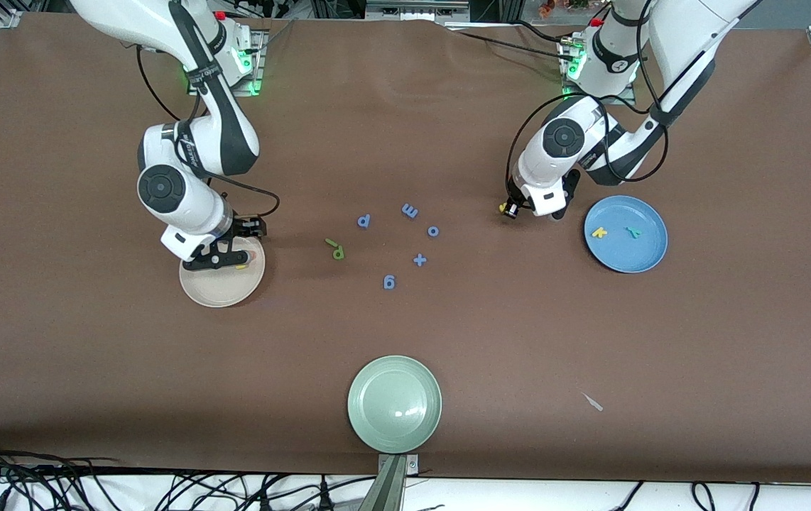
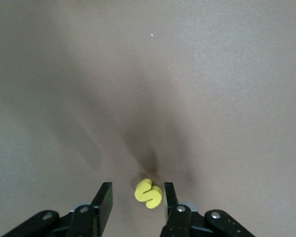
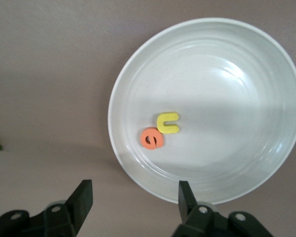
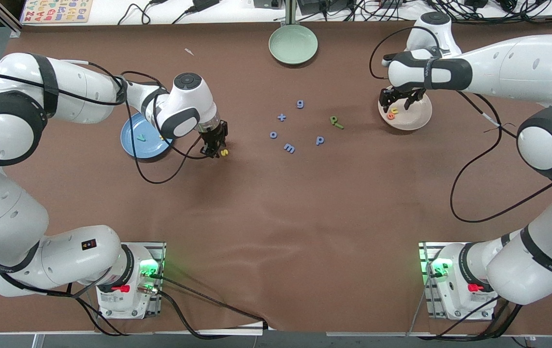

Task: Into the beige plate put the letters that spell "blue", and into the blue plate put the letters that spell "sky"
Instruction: 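Put the e in the white plate while the left gripper grasps the s, then grasp the green stick and place it in the white plate with the right gripper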

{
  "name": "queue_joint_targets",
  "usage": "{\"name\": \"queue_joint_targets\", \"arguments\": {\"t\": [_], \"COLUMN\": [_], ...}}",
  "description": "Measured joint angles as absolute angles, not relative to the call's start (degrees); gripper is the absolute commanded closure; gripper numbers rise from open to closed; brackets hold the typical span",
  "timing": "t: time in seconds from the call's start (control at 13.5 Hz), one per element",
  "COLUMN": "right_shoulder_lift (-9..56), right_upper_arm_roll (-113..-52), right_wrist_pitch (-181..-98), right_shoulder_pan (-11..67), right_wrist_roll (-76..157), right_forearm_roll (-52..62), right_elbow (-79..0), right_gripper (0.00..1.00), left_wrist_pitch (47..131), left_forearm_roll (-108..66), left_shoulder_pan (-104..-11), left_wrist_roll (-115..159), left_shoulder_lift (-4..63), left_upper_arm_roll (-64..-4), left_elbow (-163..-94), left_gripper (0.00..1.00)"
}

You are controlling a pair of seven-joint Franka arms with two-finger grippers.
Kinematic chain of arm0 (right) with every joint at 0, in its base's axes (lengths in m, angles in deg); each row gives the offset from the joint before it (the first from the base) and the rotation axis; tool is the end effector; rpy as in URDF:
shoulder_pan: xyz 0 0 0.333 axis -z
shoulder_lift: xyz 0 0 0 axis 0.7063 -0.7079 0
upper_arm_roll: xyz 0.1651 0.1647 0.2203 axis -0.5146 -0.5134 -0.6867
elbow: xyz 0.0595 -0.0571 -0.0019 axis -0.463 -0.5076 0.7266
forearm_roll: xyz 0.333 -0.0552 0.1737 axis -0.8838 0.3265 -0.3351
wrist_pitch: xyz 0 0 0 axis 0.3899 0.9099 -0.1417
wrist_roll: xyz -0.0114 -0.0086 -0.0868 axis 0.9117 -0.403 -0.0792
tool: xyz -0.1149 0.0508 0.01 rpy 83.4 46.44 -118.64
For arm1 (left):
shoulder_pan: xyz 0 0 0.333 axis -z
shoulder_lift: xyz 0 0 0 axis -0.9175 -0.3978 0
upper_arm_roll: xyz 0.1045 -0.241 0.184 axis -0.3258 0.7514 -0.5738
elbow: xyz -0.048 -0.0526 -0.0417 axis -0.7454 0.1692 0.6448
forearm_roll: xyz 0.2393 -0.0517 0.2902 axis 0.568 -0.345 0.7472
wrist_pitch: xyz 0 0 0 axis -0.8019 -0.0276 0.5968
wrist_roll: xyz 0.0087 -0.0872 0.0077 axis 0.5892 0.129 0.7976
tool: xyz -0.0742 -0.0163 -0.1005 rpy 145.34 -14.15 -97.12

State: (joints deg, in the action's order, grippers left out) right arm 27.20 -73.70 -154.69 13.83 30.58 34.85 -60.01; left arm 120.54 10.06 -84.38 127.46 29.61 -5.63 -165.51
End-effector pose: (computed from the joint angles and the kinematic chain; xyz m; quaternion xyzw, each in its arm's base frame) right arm 0.5379 0.1671 0.2550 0.9958 0.0669 -0.0619 0.0098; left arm 0.4159 -0.2555 0.1866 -0.8362 -0.5442 0.0682 0.0024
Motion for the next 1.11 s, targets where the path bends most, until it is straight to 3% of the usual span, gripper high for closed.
{"name": "queue_joint_targets", "arguments": {"t": [0.45, 1.11], "right_shoulder_lift": [25.92, 17.12], "right_upper_arm_roll": [-81.66, -82.39], "right_wrist_pitch": [-156.85, -168.44], "right_shoulder_pan": [11.12, 4.74], "right_wrist_roll": [14.53, 7.75], "right_forearm_roll": [34.21, 34.2], "right_elbow": [-56.86, -56.64], "right_gripper": [0.2, 0.2], "left_wrist_pitch": [121.07, 121.15], "left_forearm_roll": [10.06, 10.38], "left_shoulder_pan": [-84.37, -83.91], "left_wrist_roll": [127.6, 127.7], "left_shoulder_lift": [29.01, 27.55], "left_upper_arm_roll": [-5.63, -6.03], "left_elbow": [-165.12, -164.95], "left_gripper": [0.5, 0.5]}}
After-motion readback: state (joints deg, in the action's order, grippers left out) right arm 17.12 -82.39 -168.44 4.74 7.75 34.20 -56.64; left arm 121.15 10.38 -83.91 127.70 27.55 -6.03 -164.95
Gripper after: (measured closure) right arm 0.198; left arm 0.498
